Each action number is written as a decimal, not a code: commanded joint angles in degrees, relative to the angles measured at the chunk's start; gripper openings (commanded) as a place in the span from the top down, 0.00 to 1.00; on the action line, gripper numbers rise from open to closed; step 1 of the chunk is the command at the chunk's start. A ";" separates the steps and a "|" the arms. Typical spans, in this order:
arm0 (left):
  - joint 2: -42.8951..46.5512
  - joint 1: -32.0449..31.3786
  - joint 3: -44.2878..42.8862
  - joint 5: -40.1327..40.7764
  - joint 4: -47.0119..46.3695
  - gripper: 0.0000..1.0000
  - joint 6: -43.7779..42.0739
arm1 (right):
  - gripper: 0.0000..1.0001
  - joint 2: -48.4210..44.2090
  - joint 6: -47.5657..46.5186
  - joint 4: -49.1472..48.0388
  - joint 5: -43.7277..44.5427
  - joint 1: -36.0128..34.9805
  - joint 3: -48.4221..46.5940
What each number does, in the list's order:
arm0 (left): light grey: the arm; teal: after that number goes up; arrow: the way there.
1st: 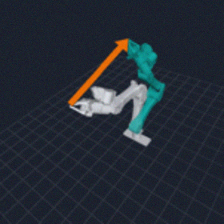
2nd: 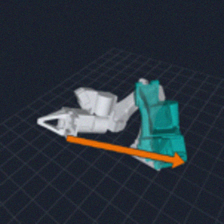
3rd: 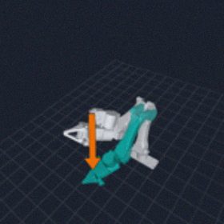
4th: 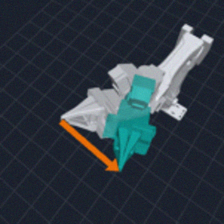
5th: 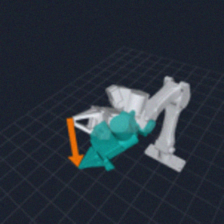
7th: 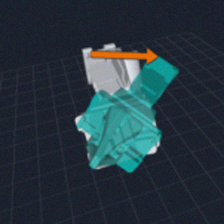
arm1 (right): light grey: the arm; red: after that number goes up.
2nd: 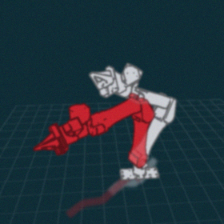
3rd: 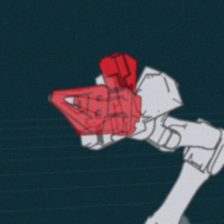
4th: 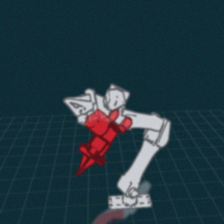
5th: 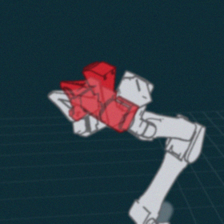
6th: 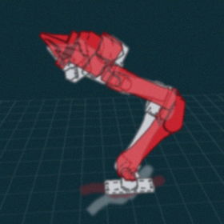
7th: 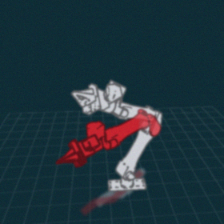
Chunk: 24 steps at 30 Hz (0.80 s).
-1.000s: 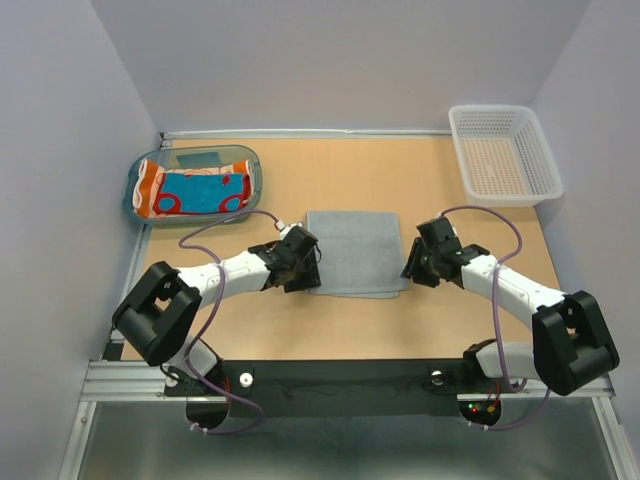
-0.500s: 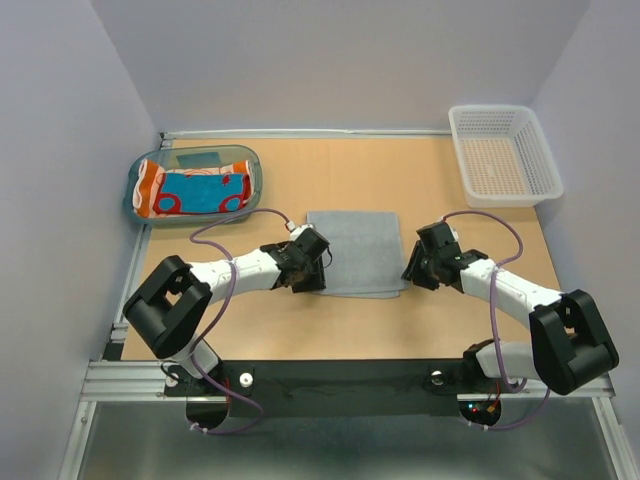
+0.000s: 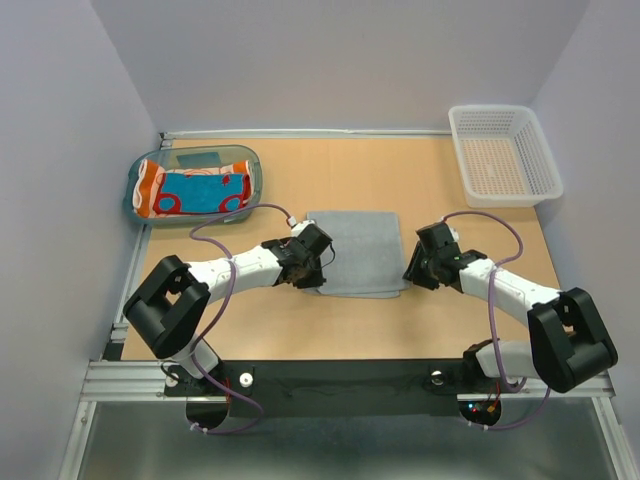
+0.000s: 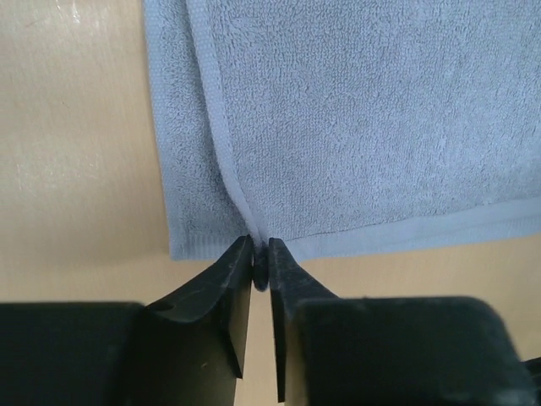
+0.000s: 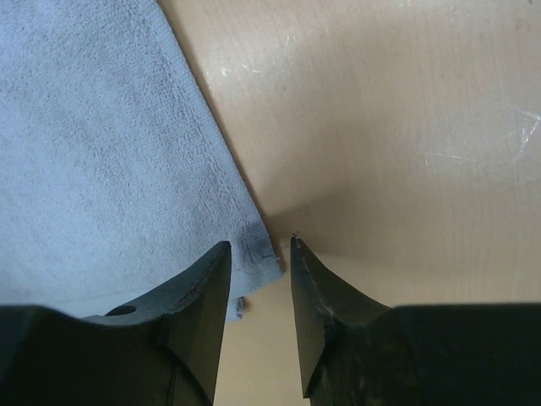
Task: Fold and stack the towels
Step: Fold the towel
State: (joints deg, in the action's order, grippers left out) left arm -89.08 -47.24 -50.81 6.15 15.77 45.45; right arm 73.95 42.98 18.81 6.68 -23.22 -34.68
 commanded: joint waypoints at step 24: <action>1.45 -0.48 -3.07 2.37 2.51 1.00 -0.98 | 0.82 3.74 -0.71 2.28 0.00 0.20 0.49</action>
State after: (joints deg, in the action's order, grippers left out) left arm -89.08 -47.27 -51.59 6.59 17.17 45.23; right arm 76.95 42.76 17.41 5.04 -23.20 -35.11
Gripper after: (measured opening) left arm 0.120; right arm 0.218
